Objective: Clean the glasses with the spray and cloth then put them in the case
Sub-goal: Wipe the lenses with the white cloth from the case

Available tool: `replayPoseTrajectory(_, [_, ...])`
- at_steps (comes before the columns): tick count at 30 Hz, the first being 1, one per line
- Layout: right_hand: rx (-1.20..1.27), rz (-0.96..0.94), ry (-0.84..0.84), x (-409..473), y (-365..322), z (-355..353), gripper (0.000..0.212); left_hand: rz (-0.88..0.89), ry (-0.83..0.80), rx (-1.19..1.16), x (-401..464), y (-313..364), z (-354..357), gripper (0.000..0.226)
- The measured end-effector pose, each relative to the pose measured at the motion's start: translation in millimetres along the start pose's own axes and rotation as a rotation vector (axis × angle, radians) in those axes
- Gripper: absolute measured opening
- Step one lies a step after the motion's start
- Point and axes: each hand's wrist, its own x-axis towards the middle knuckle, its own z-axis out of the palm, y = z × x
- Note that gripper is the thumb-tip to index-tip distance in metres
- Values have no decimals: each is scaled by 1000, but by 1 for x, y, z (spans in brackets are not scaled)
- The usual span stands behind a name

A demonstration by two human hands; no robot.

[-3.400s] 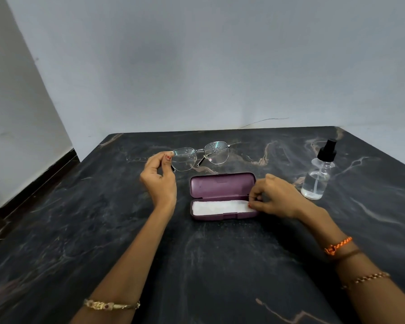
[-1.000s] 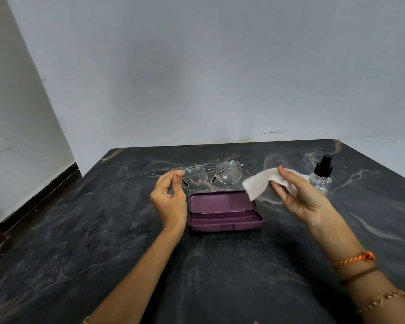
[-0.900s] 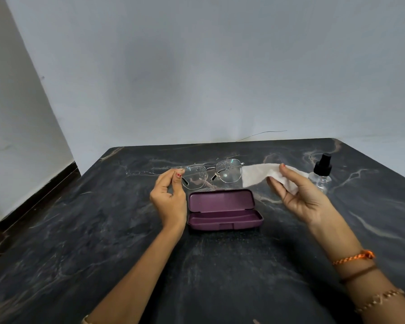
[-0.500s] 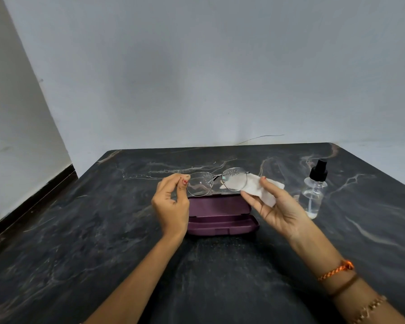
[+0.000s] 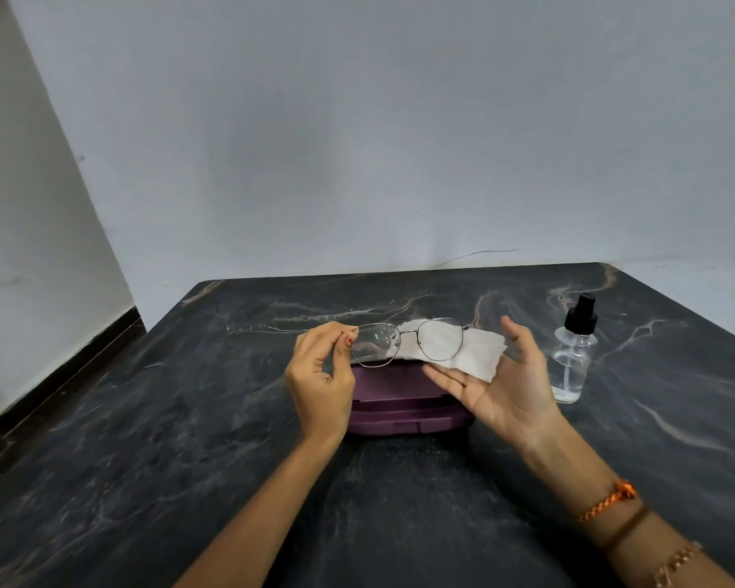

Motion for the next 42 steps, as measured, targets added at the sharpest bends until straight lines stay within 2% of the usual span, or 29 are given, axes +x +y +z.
replayPoseTrajectory(6, [63, 0, -124, 1, 2, -1, 63, -81, 55, 2, 7, -1, -2, 21])
replayPoseTrajectory(10, [93, -24, -66, 5, 6, 0, 69, -92, 56, -5, 7, -1, -3, 21])
replayPoseTrajectory(12, [55, -25, -25, 6, 7, -1, 60, -73, 46, 6, 6, 0, -2, 20])
replayPoseTrajectory(14, [1, -27, 8, 7, 7, -1, 36, -52, 34, 13, 5, 0, -2, 20])
replayPoseTrajectory(16, [-59, -42, 18, 6, 8, -1, 24, -27, 17, 12, 5, 0, -2, 22])
replayPoseTrajectory(20, [-149, -88, 5, 4, 8, -2, 27, 20, -35, 9, 1, 0, 0, 18])
replayPoseTrajectory(26, [-115, -143, -19, 4, 4, -4, 28, 126, -122, 5, -6, 2, 3, 11])
replayPoseTrajectory(33, [-59, -211, -47, 3, 2, -1, 26, 97, -143, -15, -10, 1, 5, 14])
replayPoseTrajectory(36, [-79, -245, -24, 2, 1, 1, 29, 100, -154, -16, -10, 0, 6, 11])
replayPoseTrajectory(40, [-36, -260, 41, 1, 4, 1, 17, 146, -177, -2, -10, 2, 6, 9])
replayPoseTrajectory(42, [-34, -273, 53, 2, 5, 1, 19, 174, -187, 13, -11, 3, 6, 7])
